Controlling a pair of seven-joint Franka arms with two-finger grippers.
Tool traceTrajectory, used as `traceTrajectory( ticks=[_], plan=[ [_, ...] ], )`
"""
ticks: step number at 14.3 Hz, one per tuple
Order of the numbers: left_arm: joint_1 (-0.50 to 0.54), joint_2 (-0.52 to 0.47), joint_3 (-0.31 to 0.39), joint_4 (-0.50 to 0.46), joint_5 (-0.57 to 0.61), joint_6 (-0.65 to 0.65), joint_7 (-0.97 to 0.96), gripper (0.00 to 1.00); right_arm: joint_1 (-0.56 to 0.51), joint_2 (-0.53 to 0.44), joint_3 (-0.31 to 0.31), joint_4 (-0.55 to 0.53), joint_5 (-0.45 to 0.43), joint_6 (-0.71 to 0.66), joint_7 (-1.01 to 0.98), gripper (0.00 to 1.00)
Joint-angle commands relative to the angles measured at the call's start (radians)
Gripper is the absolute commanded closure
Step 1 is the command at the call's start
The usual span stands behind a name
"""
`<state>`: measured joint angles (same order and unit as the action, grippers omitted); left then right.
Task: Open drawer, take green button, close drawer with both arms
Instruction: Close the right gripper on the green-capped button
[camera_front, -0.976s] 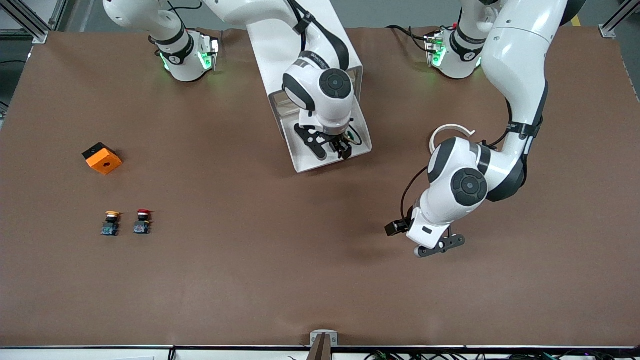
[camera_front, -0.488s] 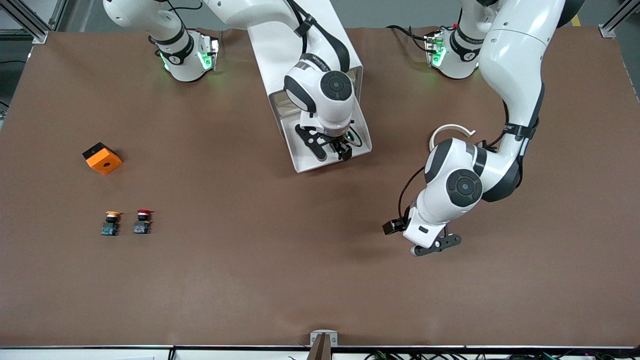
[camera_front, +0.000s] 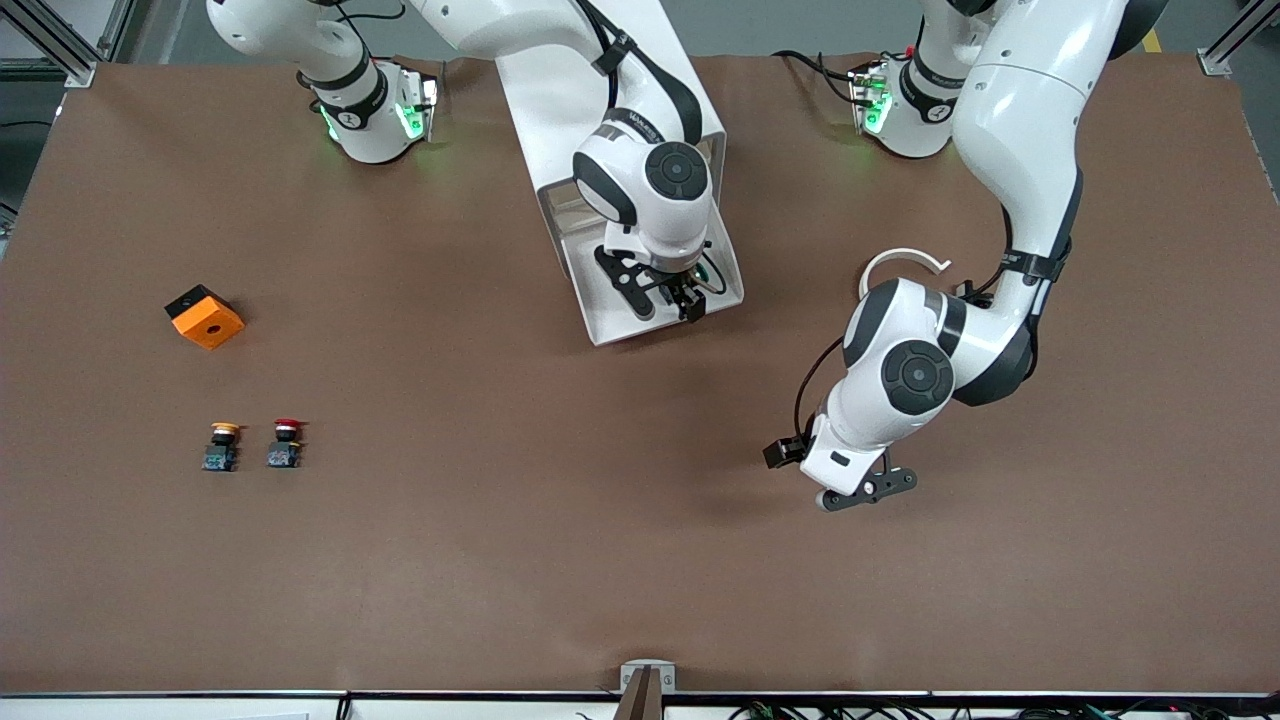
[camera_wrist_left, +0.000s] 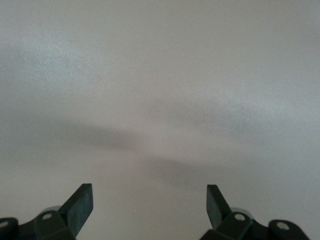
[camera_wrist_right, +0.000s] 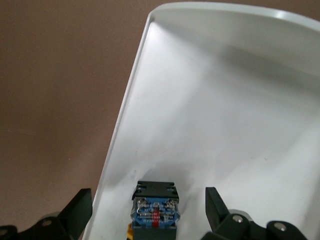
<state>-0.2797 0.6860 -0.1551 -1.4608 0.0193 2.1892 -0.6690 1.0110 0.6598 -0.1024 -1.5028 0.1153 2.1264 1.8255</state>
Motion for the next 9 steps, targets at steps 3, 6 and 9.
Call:
traceTrajectory(
  ticks=[3, 6, 9],
  plan=[
    [-0.006, 0.003, 0.002, 0.0, 0.028, 0.012, -0.017, 0.0, 0.023, 0.009, -0.011, 0.024, -0.014, -0.003, 0.037, 0.0],
    [-0.006, 0.003, 0.002, 0.0, 0.028, 0.012, -0.017, 0.0, 0.024, 0.009, -0.011, 0.024, -0.016, -0.003, 0.037, 0.05],
    [-0.004, 0.003, 0.002, -0.003, 0.028, 0.012, -0.02, 0.0, 0.024, 0.009, -0.011, 0.024, -0.016, -0.003, 0.037, 0.05]
  ],
)
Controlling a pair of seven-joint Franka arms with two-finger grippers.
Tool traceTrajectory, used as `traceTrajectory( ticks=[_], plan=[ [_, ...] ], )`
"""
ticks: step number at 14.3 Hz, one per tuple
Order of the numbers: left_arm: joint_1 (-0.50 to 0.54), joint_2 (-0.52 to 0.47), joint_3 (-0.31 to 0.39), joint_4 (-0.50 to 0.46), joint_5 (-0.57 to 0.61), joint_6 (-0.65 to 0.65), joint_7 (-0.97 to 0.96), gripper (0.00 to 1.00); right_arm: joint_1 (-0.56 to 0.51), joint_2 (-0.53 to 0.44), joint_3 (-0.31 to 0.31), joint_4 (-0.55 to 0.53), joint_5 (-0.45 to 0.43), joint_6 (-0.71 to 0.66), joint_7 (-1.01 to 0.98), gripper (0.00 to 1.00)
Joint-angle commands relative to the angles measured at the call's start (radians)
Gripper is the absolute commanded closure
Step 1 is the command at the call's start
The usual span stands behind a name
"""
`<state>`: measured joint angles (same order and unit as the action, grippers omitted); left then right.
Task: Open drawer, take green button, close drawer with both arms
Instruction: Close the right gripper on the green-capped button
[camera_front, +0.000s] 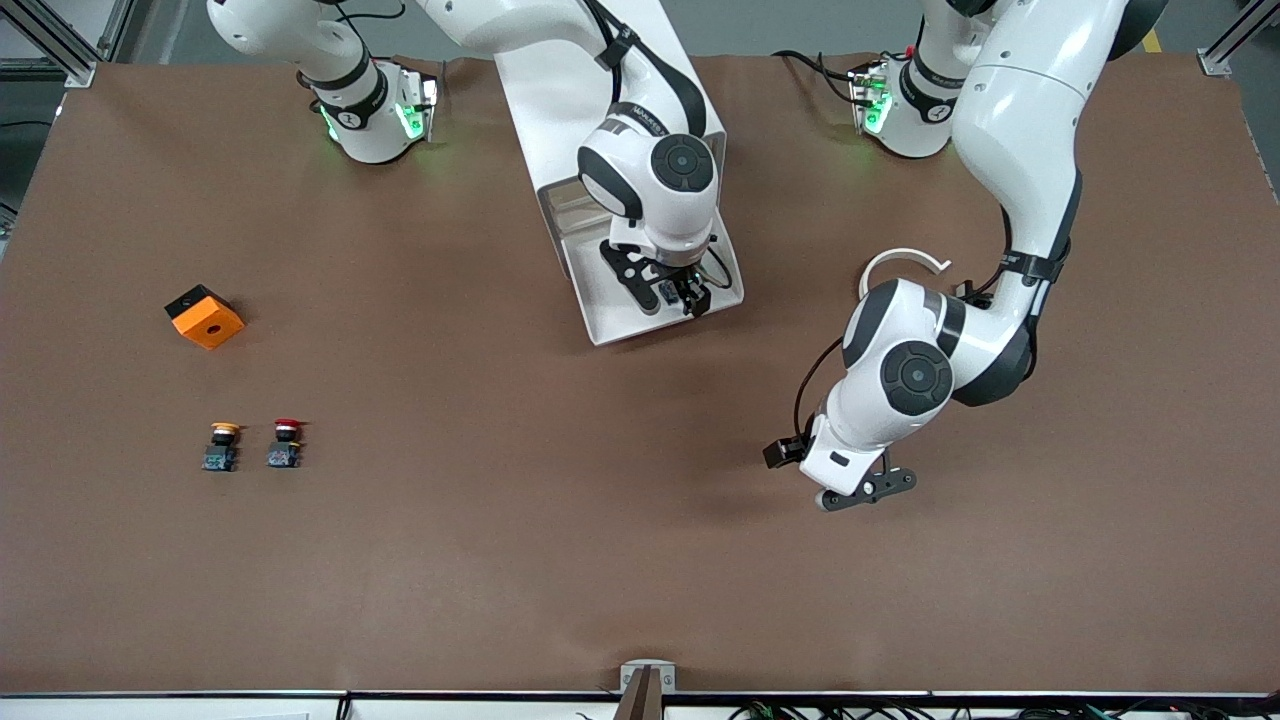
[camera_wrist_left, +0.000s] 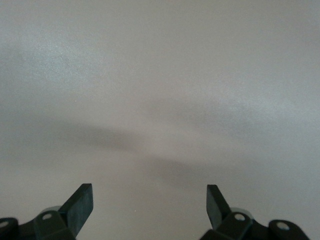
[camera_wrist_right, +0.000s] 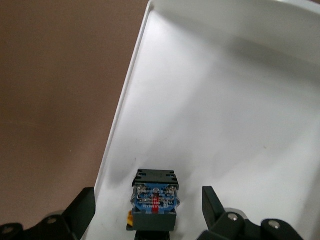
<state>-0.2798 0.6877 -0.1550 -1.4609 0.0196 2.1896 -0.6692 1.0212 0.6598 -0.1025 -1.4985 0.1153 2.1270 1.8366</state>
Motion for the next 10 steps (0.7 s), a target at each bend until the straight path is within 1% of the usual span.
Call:
traceTrajectory(
  ticks=[1, 6, 7, 9, 10],
  plan=[
    [-0.006, 0.004, 0.002, -0.001, 0.028, 0.012, -0.023, 0.0, 0.014, 0.009, -0.011, 0.018, -0.016, -0.004, 0.026, 0.05],
    [-0.006, 0.004, 0.002, -0.001, 0.028, 0.012, -0.032, 0.0, 0.014, 0.015, -0.01, 0.018, -0.014, -0.004, 0.027, 0.05],
    [-0.006, 0.004, 0.002, -0.001, 0.028, 0.012, -0.032, 0.0, 0.014, 0.017, -0.011, 0.018, -0.014, -0.005, 0.027, 0.1],
    [-0.006, 0.004, 0.002, -0.001, 0.028, 0.012, -0.033, 0.0, 0.013, 0.017, -0.011, 0.018, -0.016, -0.006, 0.024, 0.28],
    [-0.006, 0.003, 0.002, -0.001, 0.028, 0.012, -0.033, 0.0, 0.013, 0.017, -0.011, 0.018, -0.016, -0.004, 0.023, 0.4]
  ],
)
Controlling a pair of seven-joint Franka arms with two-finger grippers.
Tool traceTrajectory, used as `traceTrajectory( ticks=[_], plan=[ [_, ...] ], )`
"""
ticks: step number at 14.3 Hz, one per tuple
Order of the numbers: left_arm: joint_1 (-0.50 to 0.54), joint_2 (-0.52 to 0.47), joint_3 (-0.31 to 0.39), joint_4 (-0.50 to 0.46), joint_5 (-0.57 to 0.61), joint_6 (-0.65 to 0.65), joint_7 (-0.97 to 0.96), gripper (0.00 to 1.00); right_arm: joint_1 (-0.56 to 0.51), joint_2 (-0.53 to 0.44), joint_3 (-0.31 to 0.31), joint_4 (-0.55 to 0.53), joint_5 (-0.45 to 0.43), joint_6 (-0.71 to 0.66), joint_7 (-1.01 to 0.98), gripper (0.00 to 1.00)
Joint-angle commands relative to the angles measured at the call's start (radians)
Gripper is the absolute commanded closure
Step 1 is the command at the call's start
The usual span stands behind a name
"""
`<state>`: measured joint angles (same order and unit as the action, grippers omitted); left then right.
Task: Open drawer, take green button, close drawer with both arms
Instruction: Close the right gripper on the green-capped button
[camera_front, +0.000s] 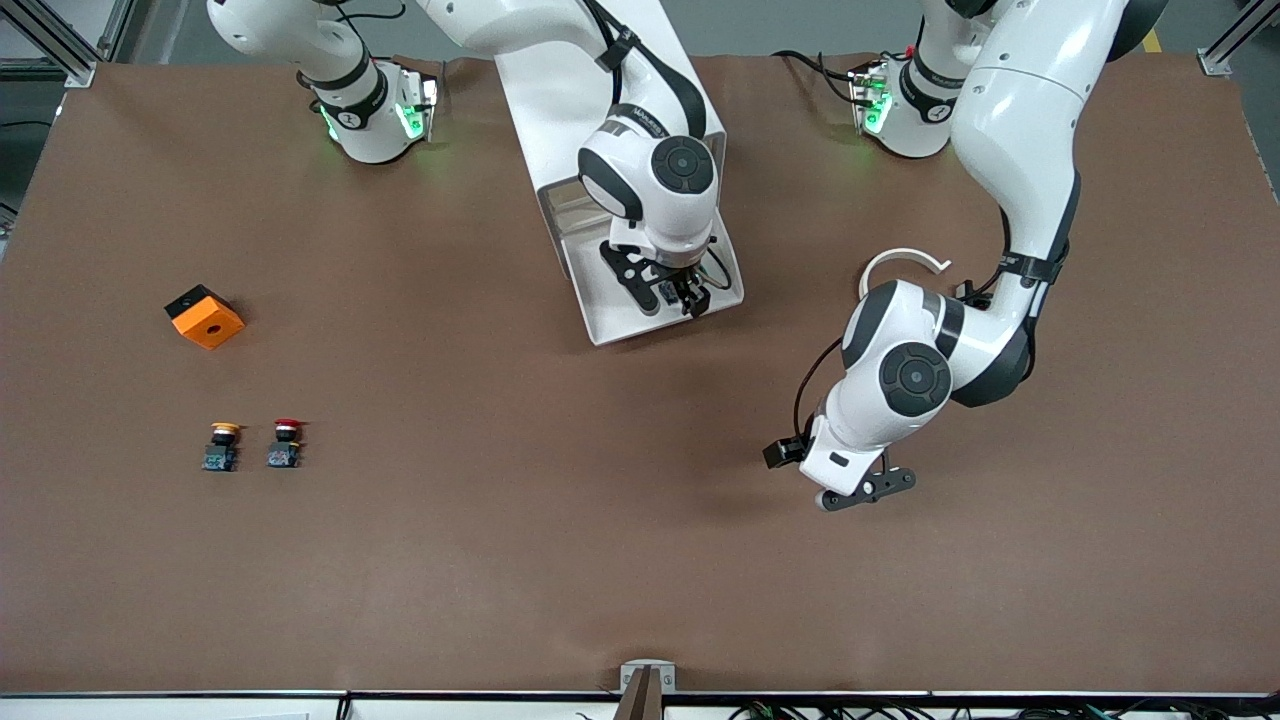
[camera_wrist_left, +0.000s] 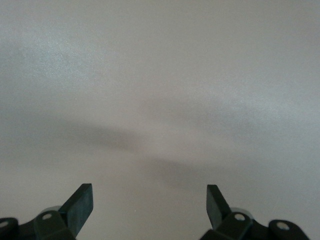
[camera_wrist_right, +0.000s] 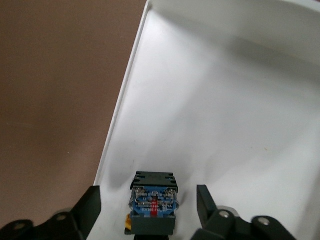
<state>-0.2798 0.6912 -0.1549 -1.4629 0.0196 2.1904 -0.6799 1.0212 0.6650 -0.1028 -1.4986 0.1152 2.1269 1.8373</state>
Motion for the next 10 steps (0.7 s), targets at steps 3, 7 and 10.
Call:
traceTrajectory(
  ticks=[3, 7, 10],
  plan=[
    [-0.006, -0.001, 0.002, -0.001, 0.028, 0.011, -0.035, 0.0, 0.014, 0.011, -0.011, 0.018, -0.014, -0.005, 0.02, 0.97],
    [-0.007, -0.001, 0.002, -0.001, 0.028, 0.011, -0.04, 0.0, 0.016, 0.008, -0.011, 0.023, -0.014, -0.005, 0.013, 1.0],
    [-0.009, -0.004, 0.002, -0.001, 0.028, 0.011, -0.043, 0.0, -0.022, -0.001, -0.009, 0.101, 0.0, -0.054, 0.0, 1.0]
  ],
)
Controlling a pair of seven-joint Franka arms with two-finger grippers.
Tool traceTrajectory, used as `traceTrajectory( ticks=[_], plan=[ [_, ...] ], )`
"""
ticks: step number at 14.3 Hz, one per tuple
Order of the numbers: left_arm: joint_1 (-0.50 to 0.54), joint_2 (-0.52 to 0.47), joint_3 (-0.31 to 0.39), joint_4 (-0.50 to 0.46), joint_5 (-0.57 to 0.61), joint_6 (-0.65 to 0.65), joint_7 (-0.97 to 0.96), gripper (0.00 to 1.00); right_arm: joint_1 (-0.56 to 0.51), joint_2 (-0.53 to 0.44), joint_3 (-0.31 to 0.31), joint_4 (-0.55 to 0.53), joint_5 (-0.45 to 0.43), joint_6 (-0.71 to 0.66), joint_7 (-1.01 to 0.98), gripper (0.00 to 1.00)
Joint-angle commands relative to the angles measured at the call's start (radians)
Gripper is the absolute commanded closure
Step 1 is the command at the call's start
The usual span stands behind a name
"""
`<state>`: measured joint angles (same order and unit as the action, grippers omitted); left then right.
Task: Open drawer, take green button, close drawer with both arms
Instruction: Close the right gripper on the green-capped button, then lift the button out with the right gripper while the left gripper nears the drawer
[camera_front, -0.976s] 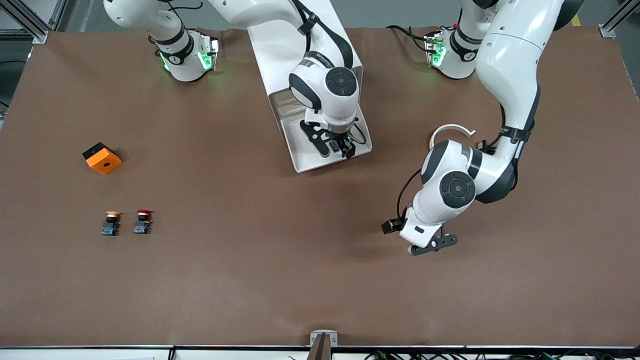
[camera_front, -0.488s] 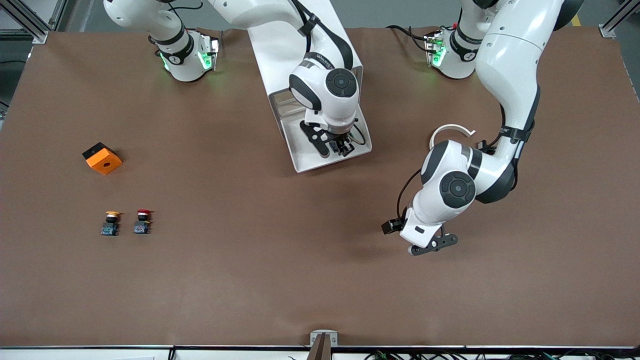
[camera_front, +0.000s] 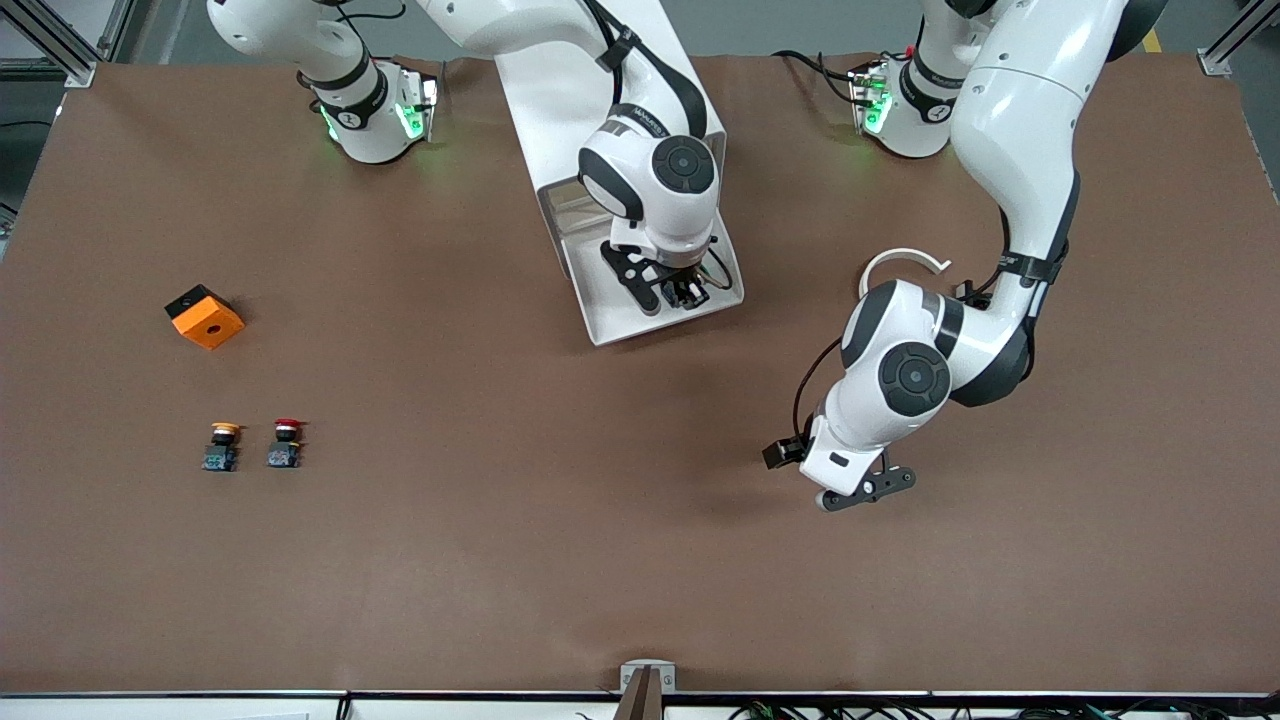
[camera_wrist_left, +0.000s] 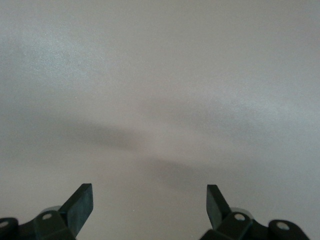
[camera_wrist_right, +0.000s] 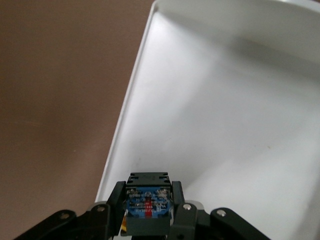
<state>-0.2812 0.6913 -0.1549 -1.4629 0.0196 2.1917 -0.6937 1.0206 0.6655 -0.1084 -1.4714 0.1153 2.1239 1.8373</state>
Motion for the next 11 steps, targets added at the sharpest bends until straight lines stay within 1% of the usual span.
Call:
traceTrajectory(
  ticks=[1, 3, 4, 7, 11],
  plan=[
    [-0.013, -0.009, 0.002, -0.002, 0.028, 0.007, -0.047, 0.0, -0.042, -0.003, -0.002, 0.106, 0.0, -0.097, -0.021, 1.0],
    [-0.018, -0.009, 0.002, -0.002, 0.029, 0.003, -0.096, 0.0, -0.091, -0.007, -0.002, 0.193, 0.015, -0.197, -0.091, 1.0],
    [-0.019, -0.009, 0.002, -0.004, 0.029, 0.003, -0.099, 0.0, -0.123, -0.01, -0.001, 0.218, 0.024, -0.235, -0.139, 1.0],
    [-0.036, -0.01, 0.003, -0.01, 0.029, 0.003, -0.105, 0.0, -0.238, -0.082, -0.001, 0.226, 0.029, -0.283, -0.374, 1.0],
    [-0.05, -0.009, 0.002, -0.019, 0.033, 0.003, -0.176, 0.0, -0.388, -0.126, -0.008, 0.221, 0.026, -0.329, -0.753, 1.0]
  ],
)
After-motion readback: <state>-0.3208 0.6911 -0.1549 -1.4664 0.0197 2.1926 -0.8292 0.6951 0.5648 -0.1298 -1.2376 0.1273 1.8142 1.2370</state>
